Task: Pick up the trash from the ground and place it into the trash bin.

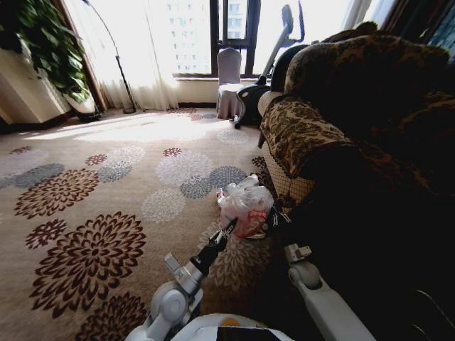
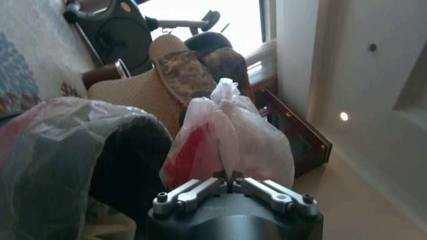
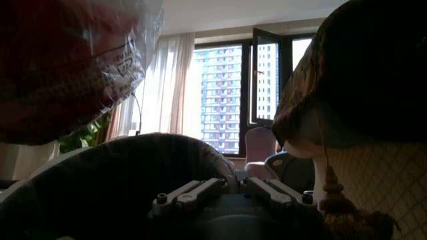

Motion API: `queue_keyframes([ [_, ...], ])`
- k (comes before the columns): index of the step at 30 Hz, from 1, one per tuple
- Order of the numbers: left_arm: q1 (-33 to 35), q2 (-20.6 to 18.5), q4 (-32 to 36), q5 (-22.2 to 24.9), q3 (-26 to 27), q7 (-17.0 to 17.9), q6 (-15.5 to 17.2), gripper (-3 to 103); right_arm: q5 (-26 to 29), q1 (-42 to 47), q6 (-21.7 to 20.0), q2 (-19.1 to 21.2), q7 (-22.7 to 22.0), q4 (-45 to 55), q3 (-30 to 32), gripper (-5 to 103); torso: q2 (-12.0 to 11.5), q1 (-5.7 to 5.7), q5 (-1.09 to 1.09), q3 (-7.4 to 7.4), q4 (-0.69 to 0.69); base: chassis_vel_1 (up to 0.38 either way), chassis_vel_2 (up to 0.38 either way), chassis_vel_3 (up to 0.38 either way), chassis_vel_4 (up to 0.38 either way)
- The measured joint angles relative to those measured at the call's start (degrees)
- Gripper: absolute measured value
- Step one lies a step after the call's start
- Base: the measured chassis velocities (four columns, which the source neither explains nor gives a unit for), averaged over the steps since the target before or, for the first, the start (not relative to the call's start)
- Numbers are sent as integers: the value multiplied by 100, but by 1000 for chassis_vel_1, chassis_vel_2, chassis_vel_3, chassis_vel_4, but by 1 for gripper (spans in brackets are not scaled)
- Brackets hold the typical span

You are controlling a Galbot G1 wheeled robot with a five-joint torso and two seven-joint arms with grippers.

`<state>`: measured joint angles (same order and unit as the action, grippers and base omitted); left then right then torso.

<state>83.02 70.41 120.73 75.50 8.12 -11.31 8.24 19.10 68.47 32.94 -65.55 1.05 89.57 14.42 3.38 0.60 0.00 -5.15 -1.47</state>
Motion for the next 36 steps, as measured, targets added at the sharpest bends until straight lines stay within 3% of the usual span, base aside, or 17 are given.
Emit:
queue_keyframes([
  [2, -195, 61, -87, 490, -199, 434, 191, 0, -7, 11, 39, 17, -1, 19, 11, 0, 0, 0, 0, 0, 0, 0, 0, 0, 0],
  [5, -270, 100, -150, 720, -298, 673, 264, 0, -56, 29, 67, 27, 1, 42, 40, 0, 0, 0, 1, 0, 0, 0, 0, 0, 0],
  [9, -361, 255, -194, 1541, -370, 1415, 390, 0, -144, 64, 214, 43, 0, 48, 120, 0, 0, 0, 0, 0, 0, 0, 0, 0, 0],
  [10, -361, 255, -194, 1541, -370, 1415, 390, 0, -144, 64, 214, 43, 0, 48, 120, 0, 0, 0, 0, 0, 0, 0, 0, 0, 0],
  [13, -394, 353, -193, 1964, -382, 1943, 327, 0, -147, 47, 253, 43, 0, 25, 120, 0, 0, 0, 1, 0, -1, 0, 0, 0, 0],
  [14, -394, 353, -193, 1964, -382, 1943, 327, 0, -147, 47, 253, 43, 0, 25, 120, 0, 0, 0, 1, 0, -1, 0, 0, 0, 0],
  [18, -533, 591, -267, 2226, -442, 2905, 60, 0, -185, 25, 289, 27, 1, 7, 105, 0, 0, 0, 0, 0, -1, 0, 0, 0, 0],
  [27, -851, 938, -432, 2446, -434, 3349, -299, 0, -281, 167, 393, 0, 0, 30, 144, 0, 0, 0, 0, 0, -1, 0, 0, 0, 0],
  [33, -1048, 1124, -515, 2588, -334, 3432, -200, -2, -283, 276, 417, 5, -2, 130, 153, 0, 0, 0, 0, 0, 0, 0, 0, 0, 0],
  [36, -985, 1045, -504, 2599, -406, 3379, -48, 13, -287, 323, 417, -4, -2, 159, 182, 0, 0, 0, 0, 0, 0, 0, 0, 0, 0],
])
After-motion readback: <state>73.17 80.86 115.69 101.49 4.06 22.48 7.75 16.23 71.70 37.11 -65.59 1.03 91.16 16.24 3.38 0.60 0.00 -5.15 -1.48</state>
